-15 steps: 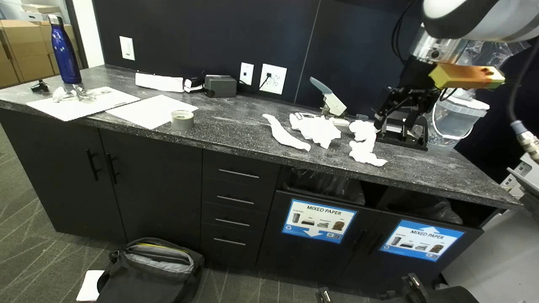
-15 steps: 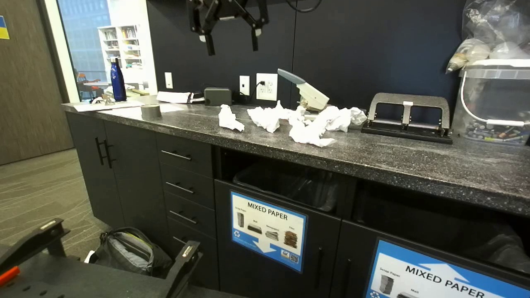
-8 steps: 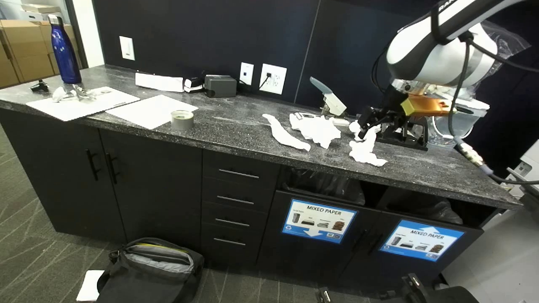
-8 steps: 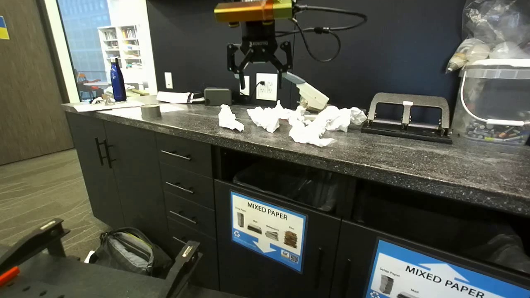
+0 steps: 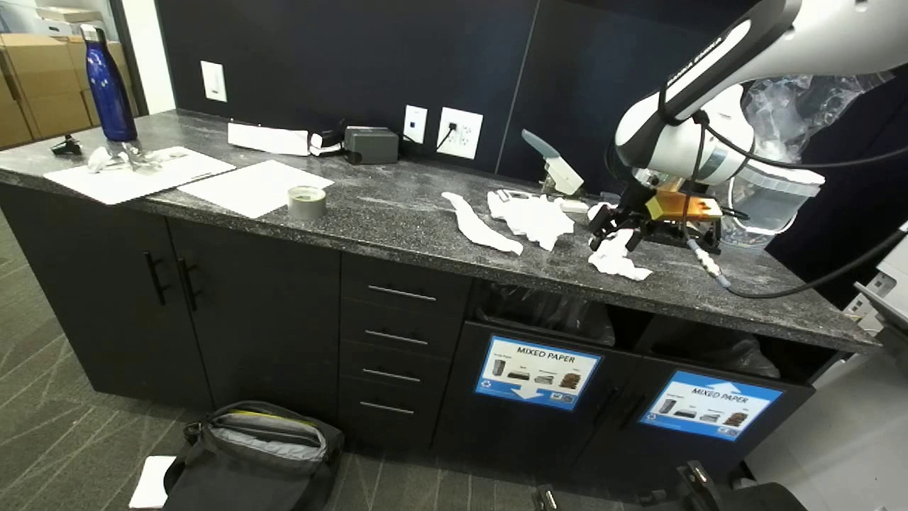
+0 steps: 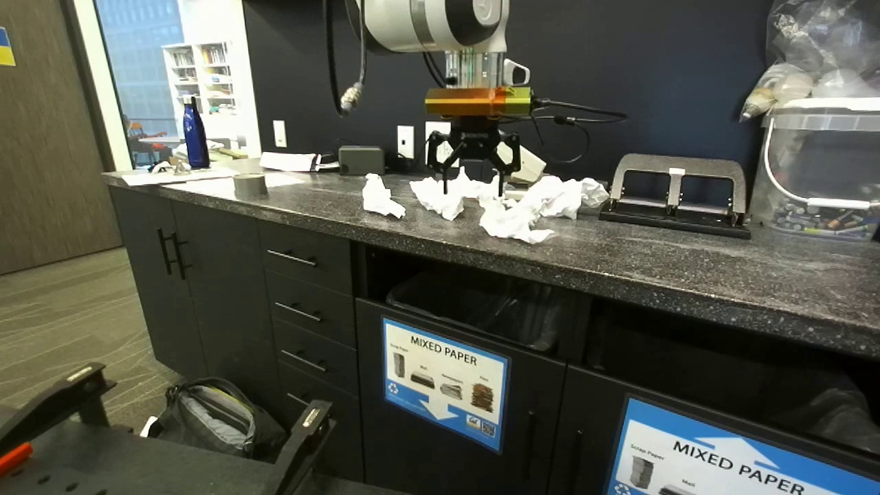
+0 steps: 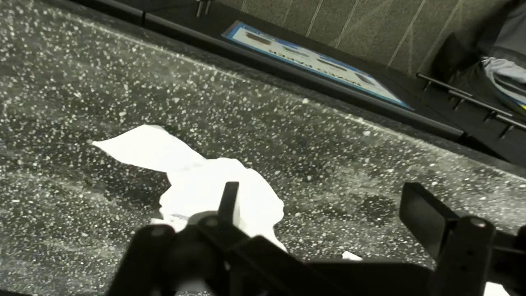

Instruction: Put all the white pieces of papers in the left bin

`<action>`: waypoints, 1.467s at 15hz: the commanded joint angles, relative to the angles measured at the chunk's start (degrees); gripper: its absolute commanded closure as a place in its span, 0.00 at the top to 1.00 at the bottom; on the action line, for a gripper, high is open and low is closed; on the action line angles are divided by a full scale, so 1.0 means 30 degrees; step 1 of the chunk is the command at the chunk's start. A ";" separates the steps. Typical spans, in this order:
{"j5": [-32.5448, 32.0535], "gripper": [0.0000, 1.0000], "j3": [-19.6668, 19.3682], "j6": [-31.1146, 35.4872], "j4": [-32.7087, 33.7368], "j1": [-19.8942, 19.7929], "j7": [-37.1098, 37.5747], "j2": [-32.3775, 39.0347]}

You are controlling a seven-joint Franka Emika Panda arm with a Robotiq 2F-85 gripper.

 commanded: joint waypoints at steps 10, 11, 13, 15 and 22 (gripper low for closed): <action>-0.1446 1.00 0.0668 -0.0395 0.7382 -0.1804 -0.0072 0.5123; -0.1474 1.00 0.0702 -0.0439 0.7752 -0.1904 -0.0087 0.5427; -0.1528 1.00 0.0727 -0.0651 0.8505 -0.2107 -0.0098 0.6039; -0.1543 1.00 0.0736 -0.0962 0.9197 -0.2300 -0.0112 0.6726; -0.1646 0.58 0.0812 -0.1943 1.0892 -0.2702 -0.0274 0.8105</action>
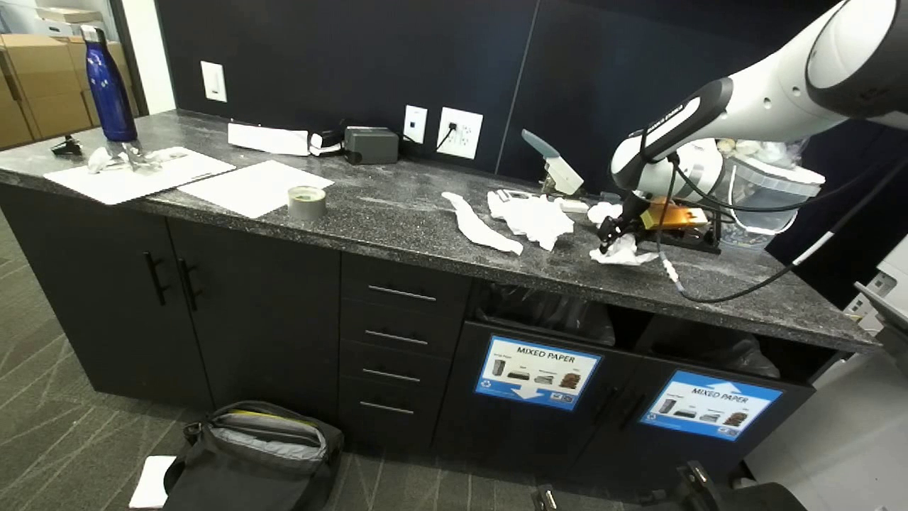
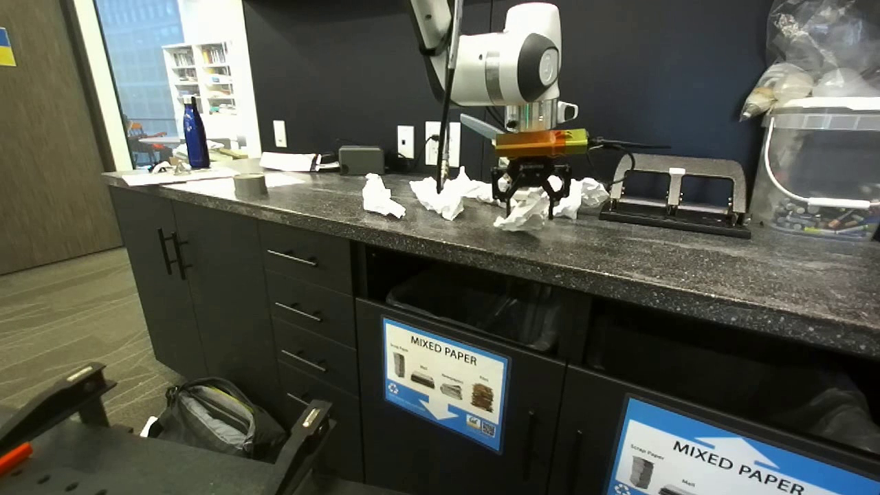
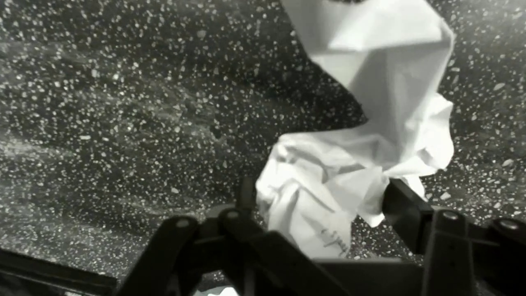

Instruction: Put all the white pieces of papers in the left bin

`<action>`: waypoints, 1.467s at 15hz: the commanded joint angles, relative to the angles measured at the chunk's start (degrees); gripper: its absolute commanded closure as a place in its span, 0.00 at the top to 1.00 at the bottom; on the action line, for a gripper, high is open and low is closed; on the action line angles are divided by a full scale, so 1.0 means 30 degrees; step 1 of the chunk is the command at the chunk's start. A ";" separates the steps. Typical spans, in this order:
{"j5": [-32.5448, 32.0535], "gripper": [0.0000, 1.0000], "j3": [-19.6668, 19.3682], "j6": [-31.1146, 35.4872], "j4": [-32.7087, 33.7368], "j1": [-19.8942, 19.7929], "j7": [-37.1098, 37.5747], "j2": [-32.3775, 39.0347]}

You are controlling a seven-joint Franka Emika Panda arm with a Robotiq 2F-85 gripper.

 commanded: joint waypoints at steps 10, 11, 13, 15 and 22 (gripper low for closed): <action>0.0575 0.14 0.1377 -0.5867 -0.0617 -0.0982 -0.1752 -0.1162; 0.0909 0.11 0.1697 -0.6194 -0.1330 -0.1179 -0.2237 -0.1611; 0.1571 0.12 0.2202 -0.6302 -0.3117 -0.1447 -0.3042 -0.2613; 0.2442 0.10 0.2564 -0.5542 -0.5205 -0.1591 -0.3439 -0.3723; 0.5328 0.09 0.3350 -0.0352 -1.2401 -0.0551 -0.3247 -0.6208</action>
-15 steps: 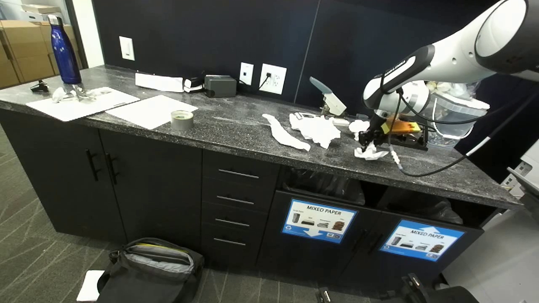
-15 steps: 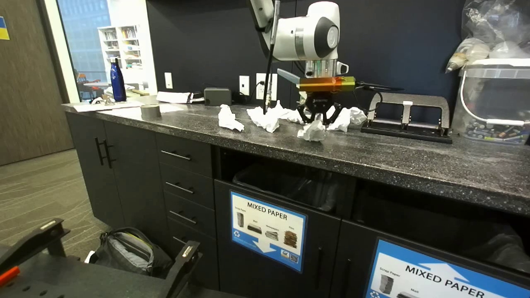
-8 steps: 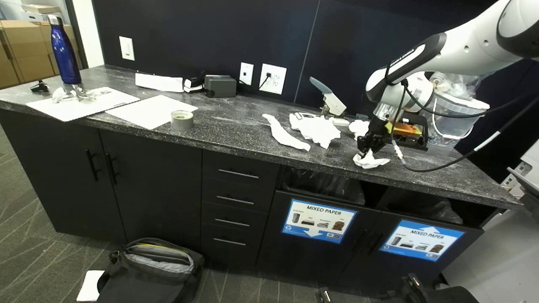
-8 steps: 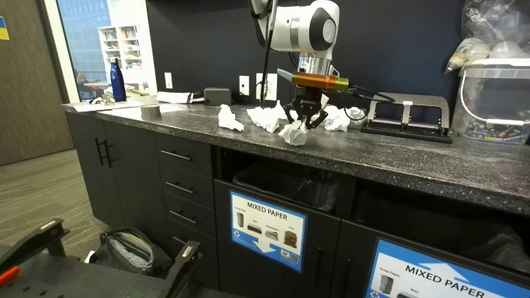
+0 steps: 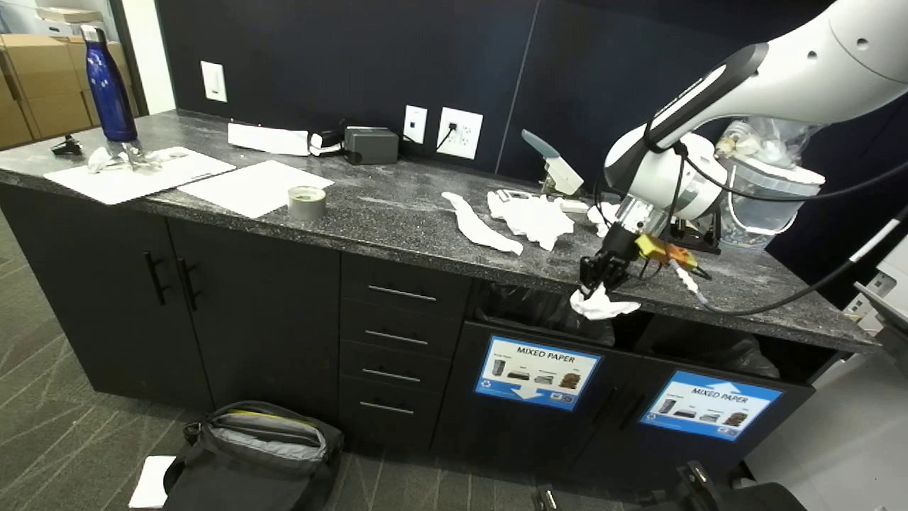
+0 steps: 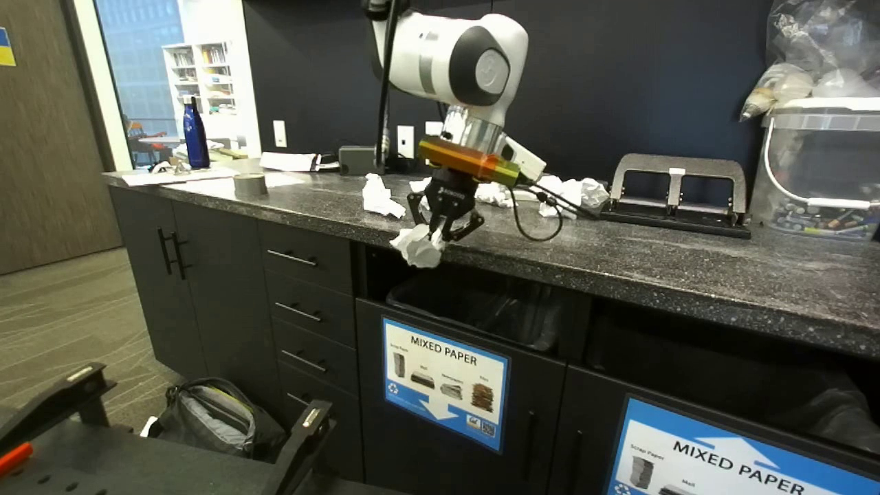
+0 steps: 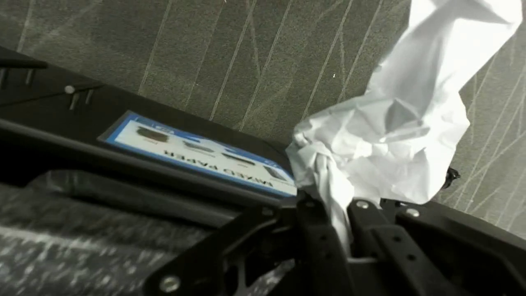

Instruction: Put all the white pieces of papers in the left bin

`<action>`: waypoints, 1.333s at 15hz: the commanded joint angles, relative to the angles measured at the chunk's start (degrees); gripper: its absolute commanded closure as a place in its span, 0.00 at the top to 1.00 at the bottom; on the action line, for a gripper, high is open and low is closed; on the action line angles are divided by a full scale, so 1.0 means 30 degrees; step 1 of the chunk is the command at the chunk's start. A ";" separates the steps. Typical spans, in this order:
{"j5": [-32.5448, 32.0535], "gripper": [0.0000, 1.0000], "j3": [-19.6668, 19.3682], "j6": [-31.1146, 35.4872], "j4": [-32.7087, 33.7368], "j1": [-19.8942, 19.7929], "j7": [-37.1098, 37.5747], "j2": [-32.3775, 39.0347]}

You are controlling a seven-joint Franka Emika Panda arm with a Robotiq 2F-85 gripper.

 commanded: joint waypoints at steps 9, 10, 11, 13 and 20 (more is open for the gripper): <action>0.1007 0.08 0.3278 1.5518 -0.9457 0.1233 0.1853 0.1021; 0.1896 0.08 0.2856 1.6866 -0.9598 0.2106 0.1223 0.1535; 0.1683 0.08 0.2903 1.8400 -0.9769 0.2228 0.1090 0.2140; -0.2003 0.08 0.2312 2.0031 -1.0160 0.2324 0.3555 0.3004; -0.7954 0.08 -0.0908 2.9257 -0.9211 0.2809 0.5513 0.6749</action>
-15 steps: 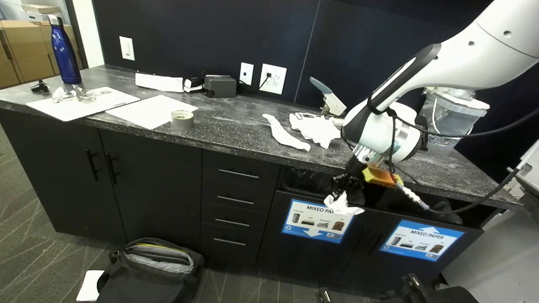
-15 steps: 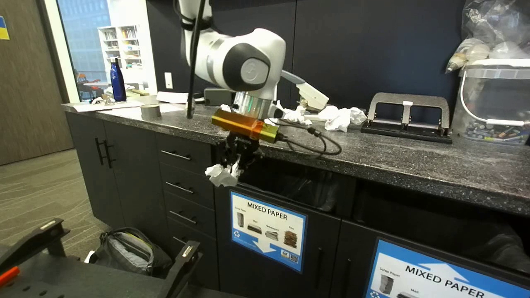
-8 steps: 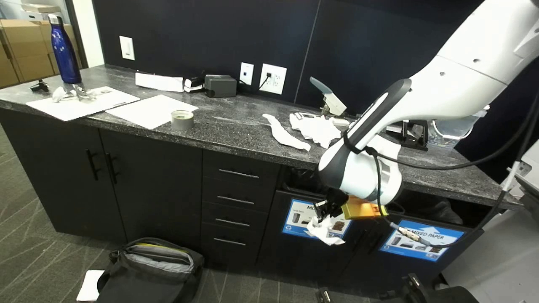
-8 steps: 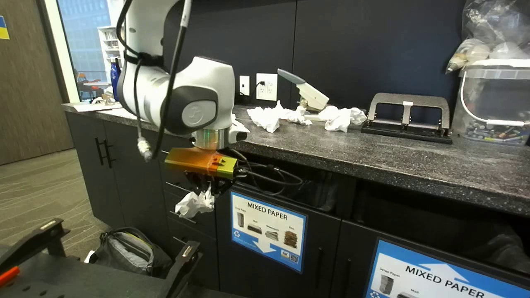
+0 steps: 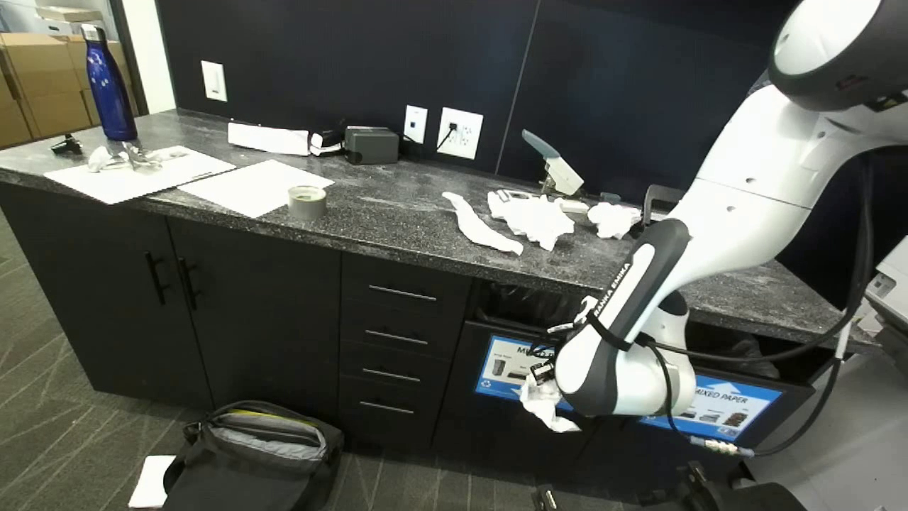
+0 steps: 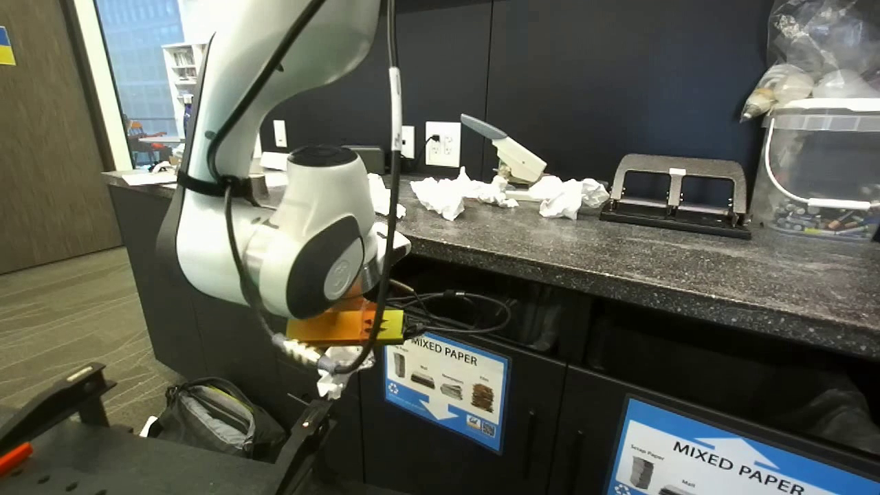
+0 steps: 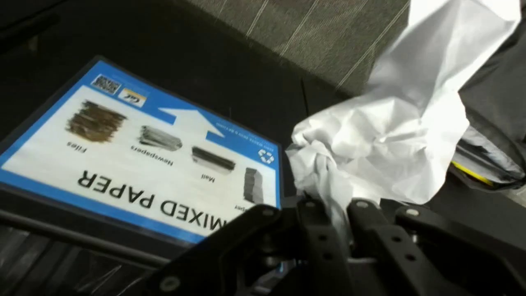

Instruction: Put all the white pieces of papers in the left bin

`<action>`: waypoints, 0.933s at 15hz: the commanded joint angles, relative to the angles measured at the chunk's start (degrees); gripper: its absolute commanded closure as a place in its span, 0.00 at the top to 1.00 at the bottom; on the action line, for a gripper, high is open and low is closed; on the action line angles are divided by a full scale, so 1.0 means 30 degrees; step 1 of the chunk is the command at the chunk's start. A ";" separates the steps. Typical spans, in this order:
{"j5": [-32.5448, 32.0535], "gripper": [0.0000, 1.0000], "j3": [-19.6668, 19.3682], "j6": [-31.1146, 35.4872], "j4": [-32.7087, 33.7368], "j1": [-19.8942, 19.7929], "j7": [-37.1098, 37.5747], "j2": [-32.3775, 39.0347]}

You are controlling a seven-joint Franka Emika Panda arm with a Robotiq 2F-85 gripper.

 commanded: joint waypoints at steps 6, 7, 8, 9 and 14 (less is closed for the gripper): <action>-0.1686 0.08 -0.2134 0.8935 0.3331 0.0431 0.2730 0.3604; -0.1579 0.08 -0.2207 0.9542 0.4043 0.0484 0.2916 0.4014; -0.1486 0.08 -0.2292 1.0011 0.4685 0.0539 0.3073 0.4374; -0.1314 0.08 -0.2363 1.0521 0.5548 0.0614 0.3201 0.4918; -0.0670 0.08 -0.2330 1.1173 0.8909 0.0328 0.4763 0.7206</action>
